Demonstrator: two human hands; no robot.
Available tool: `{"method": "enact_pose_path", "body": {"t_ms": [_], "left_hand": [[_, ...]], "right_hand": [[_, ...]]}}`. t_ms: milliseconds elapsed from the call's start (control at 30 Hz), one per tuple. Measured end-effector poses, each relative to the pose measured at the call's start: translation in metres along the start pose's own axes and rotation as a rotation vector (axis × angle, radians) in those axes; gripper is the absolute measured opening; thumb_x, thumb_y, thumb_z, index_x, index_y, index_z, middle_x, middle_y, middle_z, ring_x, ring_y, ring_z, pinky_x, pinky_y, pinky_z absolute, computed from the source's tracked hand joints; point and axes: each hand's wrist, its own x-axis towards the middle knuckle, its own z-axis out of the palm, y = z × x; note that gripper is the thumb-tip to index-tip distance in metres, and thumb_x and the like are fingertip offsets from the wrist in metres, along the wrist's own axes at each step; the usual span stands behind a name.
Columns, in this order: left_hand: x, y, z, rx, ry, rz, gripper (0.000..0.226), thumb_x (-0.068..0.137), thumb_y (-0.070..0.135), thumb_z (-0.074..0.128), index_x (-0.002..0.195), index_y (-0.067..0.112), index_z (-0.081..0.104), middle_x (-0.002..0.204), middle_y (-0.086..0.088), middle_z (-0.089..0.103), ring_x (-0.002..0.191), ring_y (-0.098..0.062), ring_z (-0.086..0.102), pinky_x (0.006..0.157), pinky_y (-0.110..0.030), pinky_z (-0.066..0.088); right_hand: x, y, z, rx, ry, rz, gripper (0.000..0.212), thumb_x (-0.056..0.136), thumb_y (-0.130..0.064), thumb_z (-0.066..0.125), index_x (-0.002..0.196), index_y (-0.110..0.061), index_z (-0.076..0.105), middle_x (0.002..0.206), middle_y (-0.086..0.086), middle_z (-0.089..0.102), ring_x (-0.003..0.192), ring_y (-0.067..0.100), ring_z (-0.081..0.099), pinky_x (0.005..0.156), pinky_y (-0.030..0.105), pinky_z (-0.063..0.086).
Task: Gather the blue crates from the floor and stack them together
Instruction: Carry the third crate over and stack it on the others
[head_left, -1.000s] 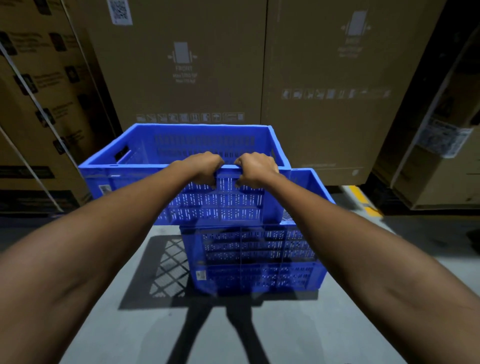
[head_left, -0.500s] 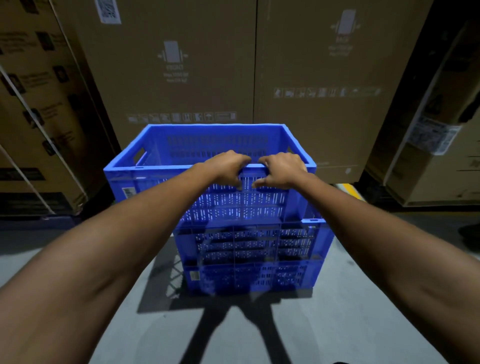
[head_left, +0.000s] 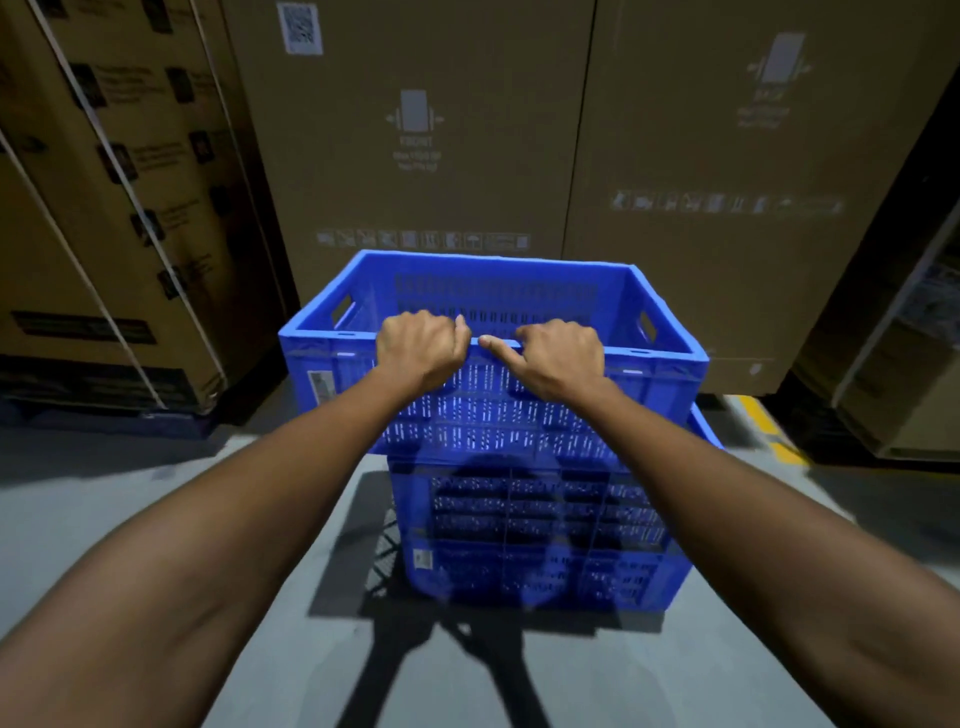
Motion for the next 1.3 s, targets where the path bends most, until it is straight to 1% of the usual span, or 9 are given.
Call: {"method": "enact_pose_path", "body": {"t_ms": [267, 533, 667, 733, 833, 933, 1100, 1200, 1300], "left_hand": [[0.015, 0.116, -0.006, -0.111, -0.055, -0.007, 0.056, 0.095, 0.038, 0.028, 0.078, 0.008, 0.070, 0.083, -0.016, 0.071, 0.076, -0.036, 0.066, 0.058, -0.033, 0.034], [0.020, 0.106, -0.007, -0.162, -0.165, 0.054, 0.057, 0.096, 0.049, 0.020, 0.075, 0.016, 0.061, 0.088, -0.014, 0.069, 0.072, -0.033, 0.056, 0.064, -0.036, 0.037], [0.030, 0.084, -0.020, -0.250, -0.368, 0.121, 0.064, 0.094, 0.066, 0.015, 0.112, 0.019, 0.055, 0.122, -0.014, 0.057, 0.111, -0.034, 0.052, 0.090, -0.051, 0.040], [0.043, 0.075, -0.028, -0.274, -0.294, 0.100, 0.065, 0.094, 0.065, 0.018, 0.124, 0.018, 0.050, 0.131, -0.015, 0.051, 0.125, -0.035, 0.044, 0.103, -0.059, 0.031], [0.050, 0.065, -0.022, -0.348, -0.153, -0.008, 0.064, 0.094, 0.062, 0.019, 0.136, 0.020, 0.043, 0.142, -0.015, 0.045, 0.137, -0.032, 0.033, 0.110, -0.061, 0.021], [0.031, 0.066, 0.003, -0.213, -0.261, -0.015, 0.070, 0.092, 0.063, 0.014, 0.147, 0.024, 0.030, 0.152, -0.015, 0.035, 0.146, -0.033, 0.018, 0.113, -0.060, 0.014], [0.039, 0.063, 0.001, -0.233, -0.400, 0.022, 0.070, 0.091, 0.061, 0.015, 0.151, 0.025, 0.022, 0.157, -0.013, 0.026, 0.146, -0.032, 0.017, 0.110, -0.062, 0.022], [0.038, 0.060, -0.001, -0.238, -0.464, 0.052, 0.068, 0.092, 0.060, 0.016, 0.151, 0.027, 0.024, 0.156, -0.011, 0.028, 0.145, -0.029, 0.023, 0.106, -0.057, 0.029], [0.038, 0.061, -0.002, -0.269, -0.440, 0.069, 0.062, 0.095, 0.054, 0.018, 0.150, 0.025, 0.029, 0.154, -0.010, 0.033, 0.140, -0.029, 0.033, 0.102, -0.053, 0.033]], "right_hand": [[-0.032, 0.107, -0.008, -0.073, 0.070, 0.095, 0.085, 0.081, -0.084, 0.005, 0.056, -0.018, 0.052, 0.049, -0.002, 0.043, 0.050, 0.026, 0.049, 0.046, 0.028, 0.025], [-0.026, 0.106, -0.011, -0.106, -0.073, 0.100, 0.086, 0.083, -0.080, 0.004, 0.072, -0.023, 0.067, 0.062, -0.001, 0.055, 0.061, 0.025, 0.051, 0.053, 0.031, 0.030], [-0.012, 0.104, -0.026, 0.015, -0.309, 0.086, 0.074, 0.085, -0.080, 0.010, 0.083, -0.026, 0.061, 0.086, 0.004, 0.064, 0.083, 0.027, 0.057, 0.072, 0.041, 0.044], [0.003, 0.097, -0.038, 0.097, -0.331, 0.073, 0.063, 0.086, -0.077, 0.014, 0.082, -0.028, 0.054, 0.094, 0.005, 0.063, 0.093, 0.029, 0.057, 0.082, 0.049, 0.046], [0.019, 0.081, -0.039, 0.187, -0.259, 0.059, 0.063, 0.087, -0.073, 0.012, 0.086, -0.027, 0.055, 0.101, 0.008, 0.061, 0.105, 0.032, 0.056, 0.087, 0.054, 0.044], [0.017, 0.070, -0.010, 0.092, -0.378, 0.077, 0.072, 0.091, -0.067, 0.011, 0.114, -0.023, 0.062, 0.123, 0.014, 0.060, 0.113, 0.035, 0.055, 0.084, 0.047, 0.038], [0.023, 0.067, -0.004, 0.038, -0.481, 0.092, 0.072, 0.091, -0.065, 0.011, 0.123, -0.025, 0.060, 0.128, 0.012, 0.060, 0.113, 0.033, 0.055, 0.079, 0.046, 0.035], [0.020, 0.066, -0.006, 0.025, -0.455, 0.107, 0.068, 0.089, -0.064, 0.013, 0.114, -0.026, 0.064, 0.119, 0.012, 0.063, 0.104, 0.033, 0.057, 0.074, 0.044, 0.034], [0.017, 0.063, -0.005, 0.027, -0.407, 0.130, 0.057, 0.087, -0.059, 0.017, 0.083, -0.023, 0.061, 0.095, 0.011, 0.061, 0.082, 0.031, 0.053, 0.069, 0.041, 0.035]]}}
